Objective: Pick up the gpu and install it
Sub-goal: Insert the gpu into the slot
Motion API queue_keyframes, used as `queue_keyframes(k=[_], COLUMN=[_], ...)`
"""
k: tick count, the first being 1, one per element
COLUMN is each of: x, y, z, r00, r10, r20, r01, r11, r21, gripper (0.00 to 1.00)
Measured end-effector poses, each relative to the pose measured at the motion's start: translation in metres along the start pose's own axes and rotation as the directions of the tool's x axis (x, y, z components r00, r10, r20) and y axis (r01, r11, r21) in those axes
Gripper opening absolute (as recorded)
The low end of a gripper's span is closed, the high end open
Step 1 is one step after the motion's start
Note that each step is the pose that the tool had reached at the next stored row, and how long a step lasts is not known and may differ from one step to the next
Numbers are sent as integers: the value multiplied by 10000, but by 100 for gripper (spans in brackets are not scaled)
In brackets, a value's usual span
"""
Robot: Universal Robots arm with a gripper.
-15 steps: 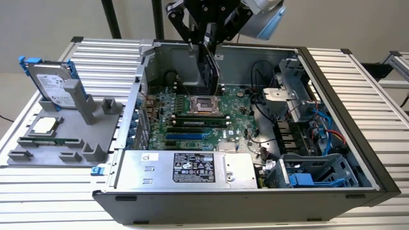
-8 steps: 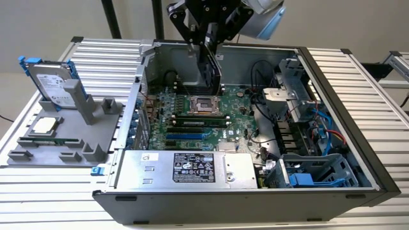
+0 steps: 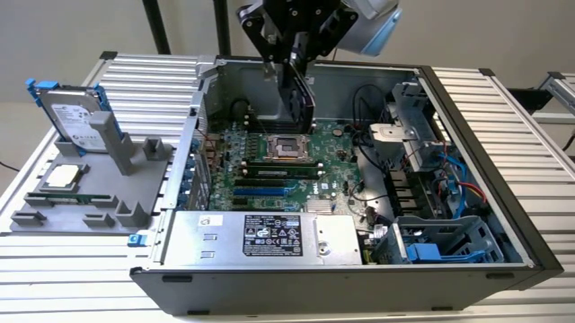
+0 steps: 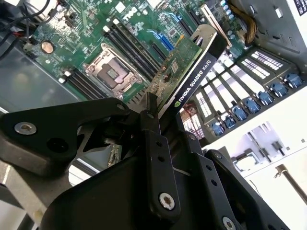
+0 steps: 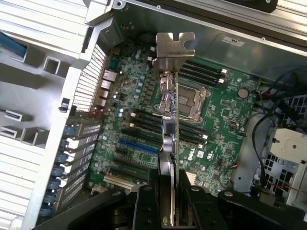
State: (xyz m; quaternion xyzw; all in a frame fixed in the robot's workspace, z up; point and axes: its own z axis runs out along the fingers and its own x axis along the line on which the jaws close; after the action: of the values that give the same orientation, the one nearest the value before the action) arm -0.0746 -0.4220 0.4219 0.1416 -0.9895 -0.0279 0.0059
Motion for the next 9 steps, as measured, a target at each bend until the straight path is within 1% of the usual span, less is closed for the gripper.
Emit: queue_keyframes(k=[9], x=[-21], y=[-6], z=[-1], r00=[9992], r10=[-387], r20=[-22], r01=[387], r11=[9993], r21=[1], gripper=[0])
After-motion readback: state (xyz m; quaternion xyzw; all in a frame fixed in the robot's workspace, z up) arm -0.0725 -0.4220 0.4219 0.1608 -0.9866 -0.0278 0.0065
